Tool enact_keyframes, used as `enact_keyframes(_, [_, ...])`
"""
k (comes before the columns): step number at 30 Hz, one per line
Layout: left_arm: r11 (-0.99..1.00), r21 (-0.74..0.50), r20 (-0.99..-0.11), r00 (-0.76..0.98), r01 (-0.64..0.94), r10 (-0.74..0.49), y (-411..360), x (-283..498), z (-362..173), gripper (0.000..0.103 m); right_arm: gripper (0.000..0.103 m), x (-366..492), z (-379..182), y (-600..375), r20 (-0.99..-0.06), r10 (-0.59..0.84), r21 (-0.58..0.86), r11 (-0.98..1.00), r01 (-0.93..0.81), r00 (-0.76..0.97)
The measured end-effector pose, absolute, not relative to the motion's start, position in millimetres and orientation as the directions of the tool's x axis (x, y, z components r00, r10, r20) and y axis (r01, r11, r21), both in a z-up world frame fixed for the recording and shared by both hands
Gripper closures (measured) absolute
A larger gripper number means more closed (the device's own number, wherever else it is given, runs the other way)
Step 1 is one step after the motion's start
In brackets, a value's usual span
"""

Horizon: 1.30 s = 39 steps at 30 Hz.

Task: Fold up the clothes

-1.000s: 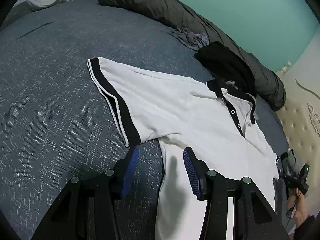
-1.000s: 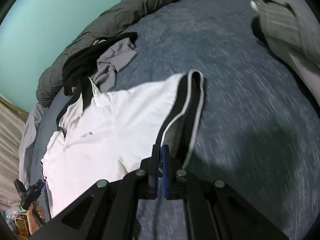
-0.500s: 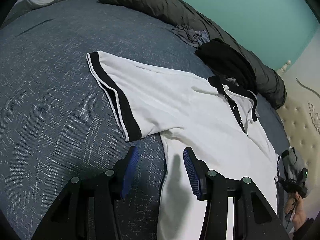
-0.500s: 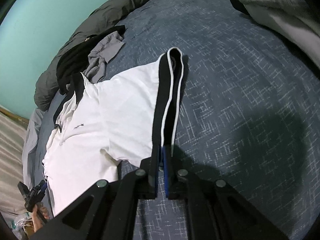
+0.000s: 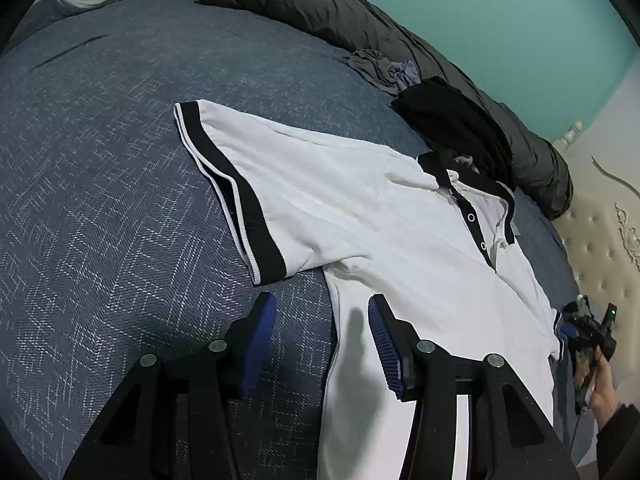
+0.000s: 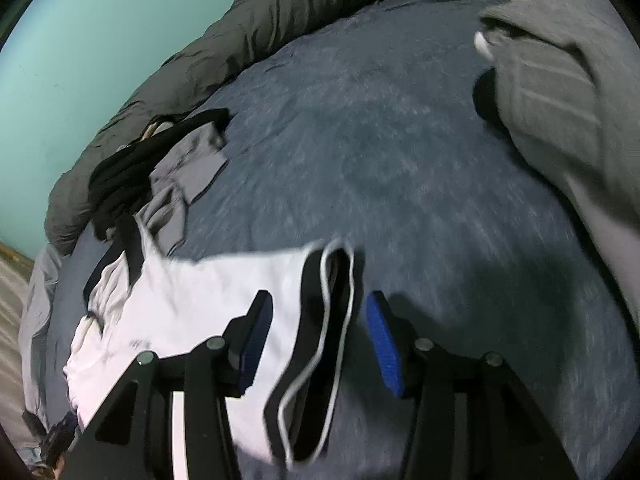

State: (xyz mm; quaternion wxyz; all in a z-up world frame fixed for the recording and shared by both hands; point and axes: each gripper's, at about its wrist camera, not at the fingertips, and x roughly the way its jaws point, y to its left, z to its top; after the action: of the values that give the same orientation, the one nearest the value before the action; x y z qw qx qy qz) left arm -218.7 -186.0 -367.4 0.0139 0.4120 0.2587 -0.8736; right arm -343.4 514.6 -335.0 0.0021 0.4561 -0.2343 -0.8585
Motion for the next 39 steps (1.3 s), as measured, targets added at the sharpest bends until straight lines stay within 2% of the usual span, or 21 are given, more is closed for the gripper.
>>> enact_keyframes(4, [-0.87, -0.433, -0.731, -0.656, 0.235, 0.187, -185, -221, -369, 0.05, 0.054, -362, -346, 517, -0.797, -0.201, 0.383, -0.897, -0.22, -0.569])
enact_keyframes(5, [-0.871, -0.431, -0.732, -0.655, 0.234, 0.186, -184, -221, -370, 0.05, 0.058, -365, -350, 516, -0.799, -0.202, 0.381, -0.898, -0.217, -0.566])
enact_keyframes(6, [-0.872, -0.43, -0.733, -0.654, 0.234, 0.186, -184, -221, -370, 0.05, 0.064, -366, -352, 516, -0.796, -0.206, 0.384, -0.898, -0.213, -0.569])
enact_keyframes(7, [-0.873, -0.429, -0.733, -0.654, 0.233, 0.186, -184, -221, -370, 0.05, 0.081, -366, -353, 515, -0.793, -0.206, 0.385, -0.899, -0.209, -0.574])
enact_keyframes(8, [-0.873, -0.429, -0.733, -0.654, 0.233, 0.186, -184, -221, -370, 0.05, 0.092, -365, -353, 515, -0.787, -0.2, 0.383, -0.9, -0.208, -0.584])
enact_keyframes(10, [-0.873, -0.429, -0.733, -0.654, 0.232, 0.186, -184, -221, -371, 0.05, 0.1, -364, -353, 516, -0.781, -0.182, 0.374, -0.902, -0.214, -0.598])
enact_keyframes(15, [-0.872, -0.43, -0.734, -0.653, 0.234, 0.187, -184, -221, -371, 0.05, 0.101, -358, -344, 535, -0.735, -0.126, 0.39, -0.882, -0.264, -0.666])
enact_keyframes(21, [-0.873, -0.429, -0.733, -0.654, 0.233, 0.186, -185, -221, -371, 0.05, 0.101, -355, -355, 544, -0.756, -0.075, 0.373, -0.866, -0.333, -0.65])
enact_keyframes(27, [-0.874, -0.429, -0.733, -0.654, 0.229, 0.189, -187, -221, -373, 0.05, 0.099, -365, -362, 546, -0.779, -0.113, 0.396, -0.852, -0.343, -0.617])
enact_keyframes(29, [-0.873, -0.43, -0.732, -0.654, 0.228, 0.19, -188, -221, -373, 0.05, 0.084, -365, -357, 548, -0.775, -0.13, 0.413, -0.845, -0.34, -0.618])
enact_keyframes(32, [-0.873, -0.432, -0.731, -0.655, 0.228, 0.191, -189, -220, -371, 0.05, 0.067, -350, -343, 542, -0.76, -0.091, 0.378, -0.867, -0.325, -0.643])
enact_keyframes(34, [-0.872, -0.433, -0.73, -0.656, 0.229, 0.19, -190, -219, -371, 0.05, 0.064, -335, -334, 534, -0.739, -0.112, 0.391, -0.874, -0.288, -0.665])
enact_keyframes(37, [-0.871, -0.434, -0.73, -0.657, 0.232, 0.189, -191, -218, -371, 0.05, 0.064, -309, -328, 514, -0.707, -0.239, 0.471, -0.861, -0.192, -0.666])
enact_keyframes(39, [-0.871, -0.433, -0.731, -0.656, 0.234, 0.187, -191, -218, -370, 0.05, 0.064, -297, -331, 494, -0.727, -0.279, 0.451, -0.883, -0.13, -0.628])
